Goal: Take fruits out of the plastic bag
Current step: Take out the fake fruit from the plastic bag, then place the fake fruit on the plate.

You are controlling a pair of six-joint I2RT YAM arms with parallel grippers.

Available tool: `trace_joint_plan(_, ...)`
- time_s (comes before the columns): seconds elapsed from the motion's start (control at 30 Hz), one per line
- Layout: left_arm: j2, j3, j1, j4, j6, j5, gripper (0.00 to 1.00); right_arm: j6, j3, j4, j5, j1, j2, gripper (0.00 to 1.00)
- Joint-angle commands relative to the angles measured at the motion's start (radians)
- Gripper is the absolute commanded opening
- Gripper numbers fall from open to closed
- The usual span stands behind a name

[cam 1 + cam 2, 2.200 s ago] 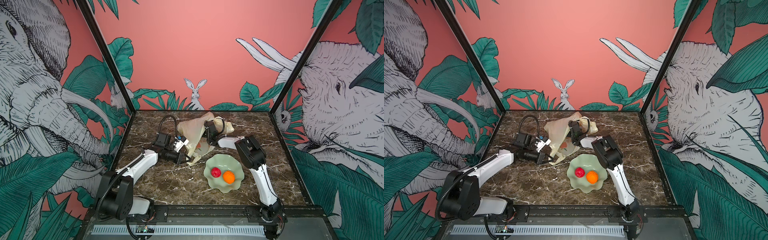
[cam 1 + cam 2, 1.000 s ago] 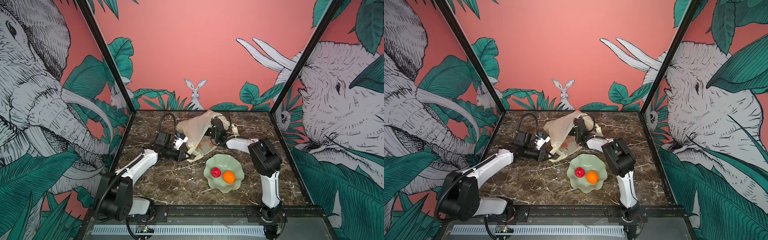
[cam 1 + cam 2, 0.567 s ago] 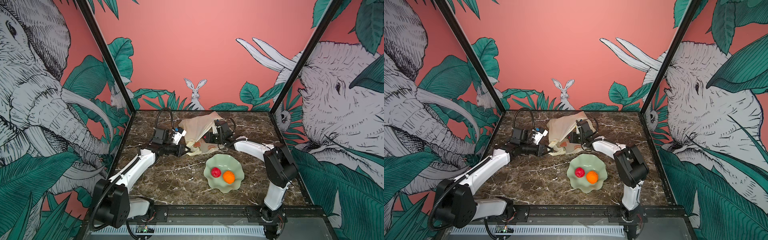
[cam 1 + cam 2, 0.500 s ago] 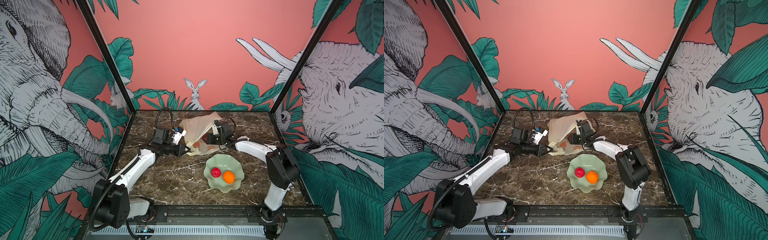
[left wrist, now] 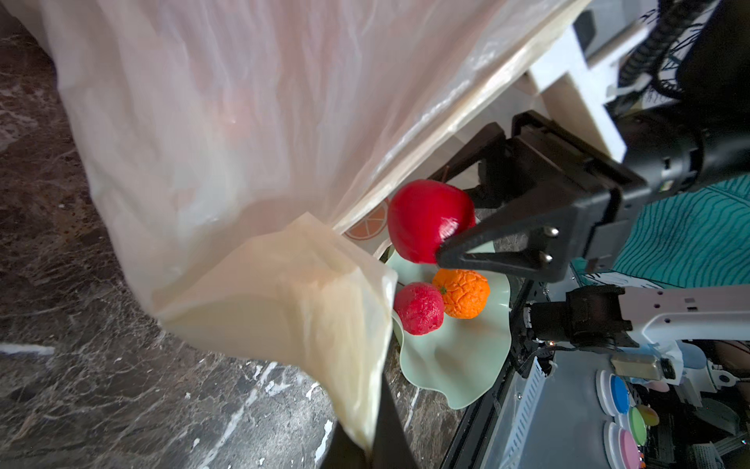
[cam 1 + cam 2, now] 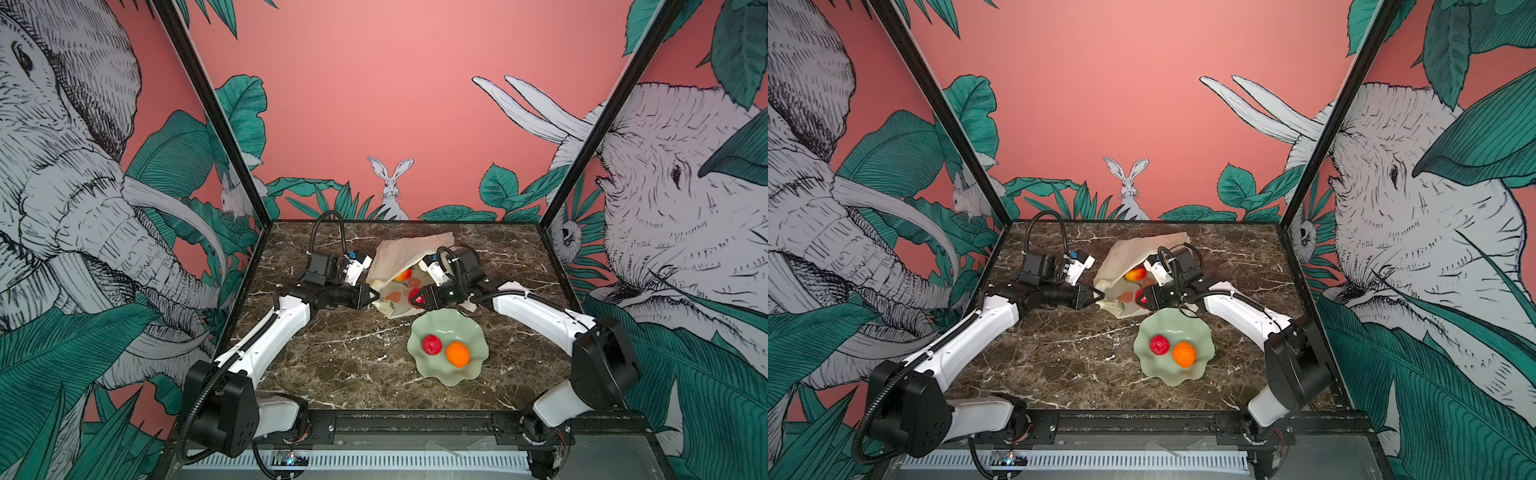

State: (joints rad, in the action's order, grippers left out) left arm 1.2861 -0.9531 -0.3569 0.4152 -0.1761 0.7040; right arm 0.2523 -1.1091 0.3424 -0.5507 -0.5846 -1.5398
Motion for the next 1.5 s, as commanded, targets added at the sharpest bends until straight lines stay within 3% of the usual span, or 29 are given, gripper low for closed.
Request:
trace_joint_plan(0.0,-0.034,-0.016,-0.007,0.021,-0.005,-0.007,0.00,-0.089,0.019,0.067,-0.121,-0.004,0.046,0.33)
trace_joint_plan(0.2,-0.031,-0.013,-0.012,0.009,-0.020,-0.005,0.00,-0.102,0.075,0.064,-0.268,-0.006,0.086,0.33)
trace_joint_plan(0.3,-0.030,-0.017,-0.019,0.002,-0.028,-0.003,0.00,-0.081,0.085,0.061,-0.212,-0.008,0.079,0.32)
trace_joint_plan(0.5,-0.046,-0.041,-0.030,0.006,-0.029,-0.017,0.00,-0.032,0.051,-0.055,-0.421,-0.015,0.015,0.33)
trace_joint_plan(0.63,-0.081,-0.043,-0.034,-0.021,-0.058,-0.036,0.00,-0.133,-0.011,0.102,-0.453,-0.044,-0.039,0.32)
trace_joint_plan(0.73,-0.086,-0.043,-0.040,-0.037,-0.077,-0.038,0.00,-0.240,-0.040,0.277,-0.421,-0.071,-0.054,0.32)
trace_joint_plan(0.87,-0.075,-0.047,-0.052,-0.046,-0.080,-0.043,0.00,-0.281,-0.031,0.375,-0.402,-0.101,-0.040,0.31)
trace_joint_plan(1.07,-0.059,-0.044,-0.056,-0.052,-0.067,-0.052,0.00,-0.252,0.015,0.388,-0.271,-0.128,0.058,0.31)
trace_joint_plan(1.3,-0.051,-0.040,-0.056,-0.056,-0.063,-0.058,0.00,-0.193,0.106,0.410,0.017,-0.129,0.200,0.32)
trace_joint_plan(1.47,-0.045,-0.037,-0.055,-0.055,-0.058,-0.055,0.00,-0.171,0.180,0.391,0.089,-0.132,0.262,0.35)
